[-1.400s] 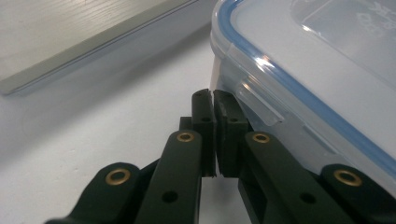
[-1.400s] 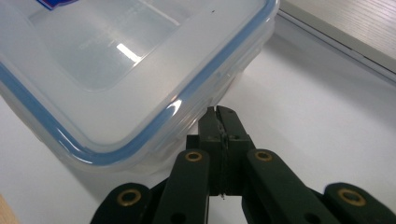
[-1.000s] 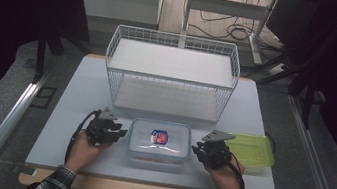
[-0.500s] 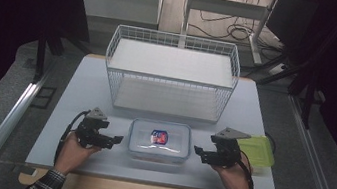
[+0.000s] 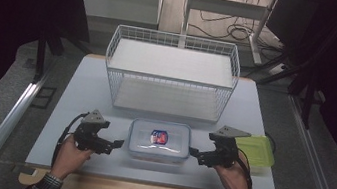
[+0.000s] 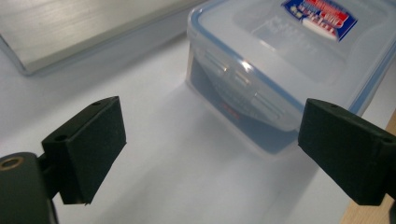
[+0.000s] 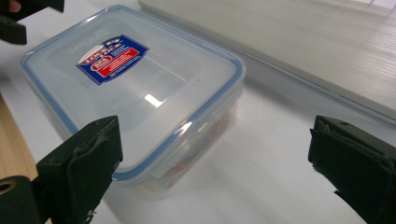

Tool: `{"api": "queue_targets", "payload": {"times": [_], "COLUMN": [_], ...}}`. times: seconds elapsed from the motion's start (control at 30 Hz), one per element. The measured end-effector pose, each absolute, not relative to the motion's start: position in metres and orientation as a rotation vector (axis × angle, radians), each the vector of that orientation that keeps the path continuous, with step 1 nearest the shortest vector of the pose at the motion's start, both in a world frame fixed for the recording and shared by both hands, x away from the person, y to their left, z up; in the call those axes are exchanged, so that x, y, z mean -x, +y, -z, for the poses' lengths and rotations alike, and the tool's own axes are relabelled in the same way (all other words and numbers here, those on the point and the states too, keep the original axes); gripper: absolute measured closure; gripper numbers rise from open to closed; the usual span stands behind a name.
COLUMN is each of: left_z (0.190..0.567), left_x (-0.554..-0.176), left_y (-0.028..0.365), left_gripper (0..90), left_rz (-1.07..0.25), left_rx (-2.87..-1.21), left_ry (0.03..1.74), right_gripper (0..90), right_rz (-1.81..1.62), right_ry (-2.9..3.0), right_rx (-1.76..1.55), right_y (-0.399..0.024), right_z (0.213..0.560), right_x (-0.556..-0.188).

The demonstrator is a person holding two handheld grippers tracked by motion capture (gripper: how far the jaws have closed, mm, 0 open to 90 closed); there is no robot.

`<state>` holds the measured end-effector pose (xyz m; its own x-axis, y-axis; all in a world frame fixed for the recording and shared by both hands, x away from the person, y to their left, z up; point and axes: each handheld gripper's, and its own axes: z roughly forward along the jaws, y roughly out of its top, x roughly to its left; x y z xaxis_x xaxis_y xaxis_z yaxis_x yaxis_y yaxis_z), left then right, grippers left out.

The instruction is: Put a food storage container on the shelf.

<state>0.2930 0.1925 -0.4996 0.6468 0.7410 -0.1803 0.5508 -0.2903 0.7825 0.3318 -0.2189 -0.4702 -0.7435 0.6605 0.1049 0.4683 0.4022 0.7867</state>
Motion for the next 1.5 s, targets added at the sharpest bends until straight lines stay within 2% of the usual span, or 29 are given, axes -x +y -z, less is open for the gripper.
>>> {"api": "queue_targets", "payload": {"times": [0.13,0.37,0.67,0.97,1.3,1.43,1.5], "left_z": [0.493,0.49,0.492,0.506,0.517,0.51,0.508], "left_x": [-0.292,-0.293,-0.304,-0.322,-0.331,-0.324,-0.32], "left_y": [0.191,0.181,0.162,0.148,0.146,0.147,0.152], "left_gripper": [7.2,1.4,1.7,0.0,0.2,5.3,10.9], "left_rz": [-0.243,-0.167,-0.087,0.061,0.212,0.178,0.182], "left_rx": [-1.956,-1.983,-2.012,-2.035,-1.969,-2.008,-1.994], "left_ry": [1.031,0.996,0.97,0.998,1.048,1.039,1.044], "right_gripper": [3.2,1.8,1.4,0.2,0.0,6.5,10.1], "right_rz": [-1.274,-1.25,-1.237,-1.231,-1.3,-1.277,-1.272], "right_ry": [2.453,2.495,2.544,2.636,2.744,2.757,2.757], "right_rx": [-0.997,-1.028,-1.063,-1.106,-1.286,-1.292,-1.28], "right_y": [-0.214,-0.202,-0.19,-0.178,-0.178,-0.18,-0.183], "right_z": [0.471,0.471,0.472,0.486,0.5,0.495,0.491], "right_x": [-0.332,-0.334,-0.339,-0.35,-0.363,-0.361,-0.358]}}
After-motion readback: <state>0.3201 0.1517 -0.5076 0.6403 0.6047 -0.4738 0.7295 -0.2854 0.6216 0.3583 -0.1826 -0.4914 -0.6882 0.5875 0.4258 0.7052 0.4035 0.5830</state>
